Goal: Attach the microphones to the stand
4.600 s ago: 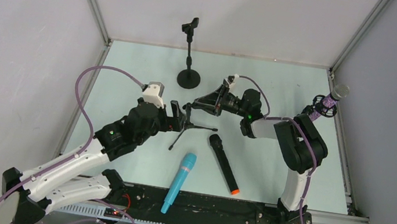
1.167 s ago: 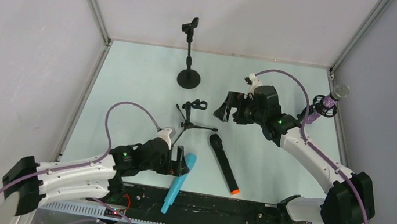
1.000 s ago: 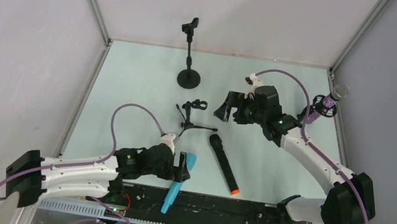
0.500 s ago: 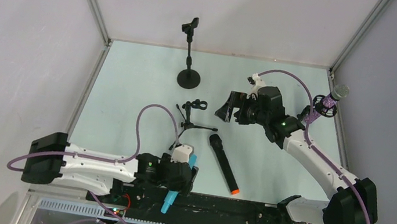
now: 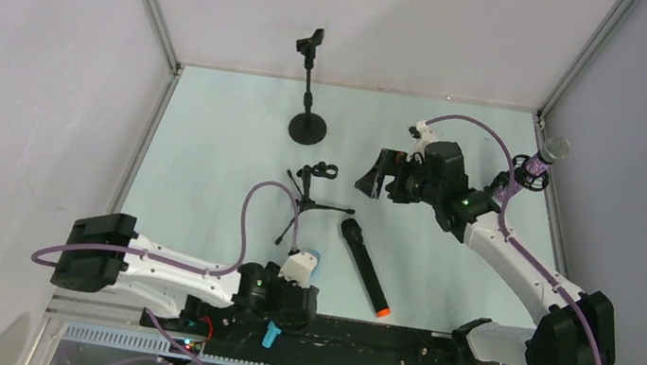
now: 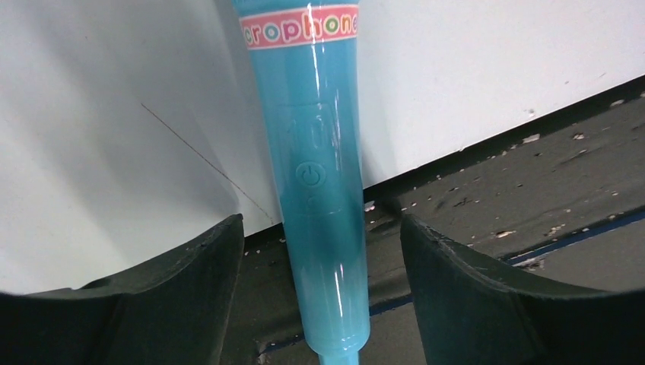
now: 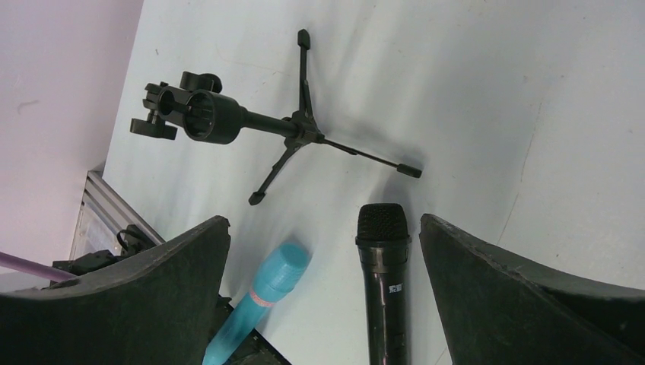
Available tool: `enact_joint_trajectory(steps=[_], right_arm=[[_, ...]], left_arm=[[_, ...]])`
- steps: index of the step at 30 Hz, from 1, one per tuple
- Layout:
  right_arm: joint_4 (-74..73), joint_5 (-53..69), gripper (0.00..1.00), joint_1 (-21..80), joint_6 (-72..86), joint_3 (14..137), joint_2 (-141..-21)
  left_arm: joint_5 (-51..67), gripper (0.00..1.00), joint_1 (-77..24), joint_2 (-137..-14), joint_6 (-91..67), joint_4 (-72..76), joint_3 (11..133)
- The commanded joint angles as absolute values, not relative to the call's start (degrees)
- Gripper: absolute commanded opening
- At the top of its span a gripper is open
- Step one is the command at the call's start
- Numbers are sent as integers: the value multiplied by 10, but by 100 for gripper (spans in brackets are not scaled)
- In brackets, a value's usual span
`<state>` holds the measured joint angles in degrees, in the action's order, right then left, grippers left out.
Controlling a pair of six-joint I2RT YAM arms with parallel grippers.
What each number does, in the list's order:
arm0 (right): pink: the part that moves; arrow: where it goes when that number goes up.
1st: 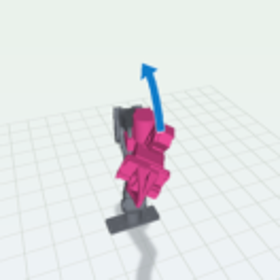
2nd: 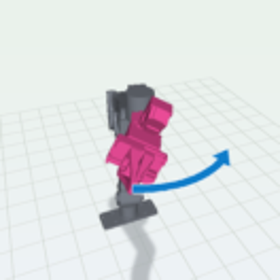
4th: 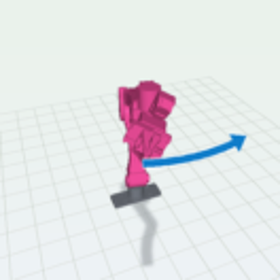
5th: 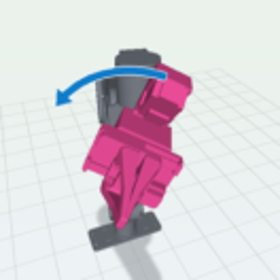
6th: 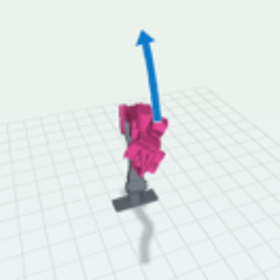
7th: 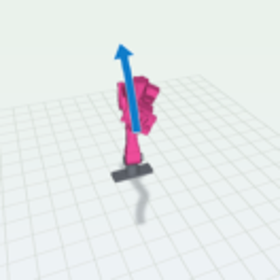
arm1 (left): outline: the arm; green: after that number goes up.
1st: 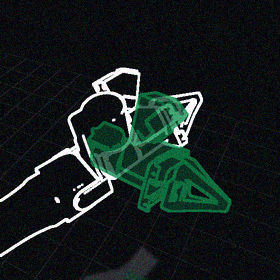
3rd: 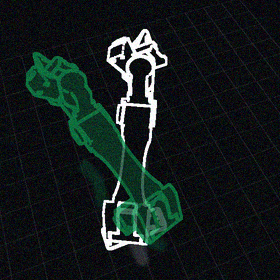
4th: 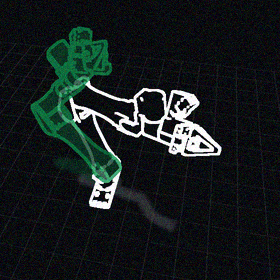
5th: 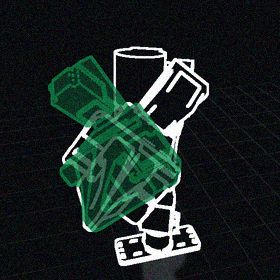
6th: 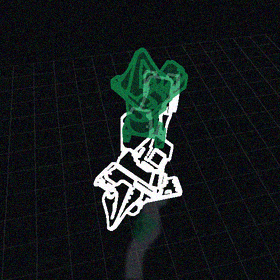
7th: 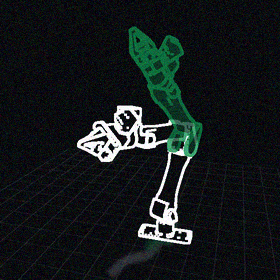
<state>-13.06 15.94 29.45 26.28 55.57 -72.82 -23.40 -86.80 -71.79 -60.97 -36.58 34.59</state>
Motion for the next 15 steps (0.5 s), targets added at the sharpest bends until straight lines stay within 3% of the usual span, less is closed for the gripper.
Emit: enact_joint_trajectory(steps=[1, 5, 15], right_arm=[[-126, 166, 99, 288, 252, 555, -713], [-123, 171, 99, 286, 252, 555, -715], [-130, 177, 99, 270, 239, 555, -702]], left_arm=[[-251, 79, -879, -734, -634, -383, 364], [-254, 74, -880, -755, -624, -384, 378], [-250, 34, -881, -799, -606, -385, 399]])
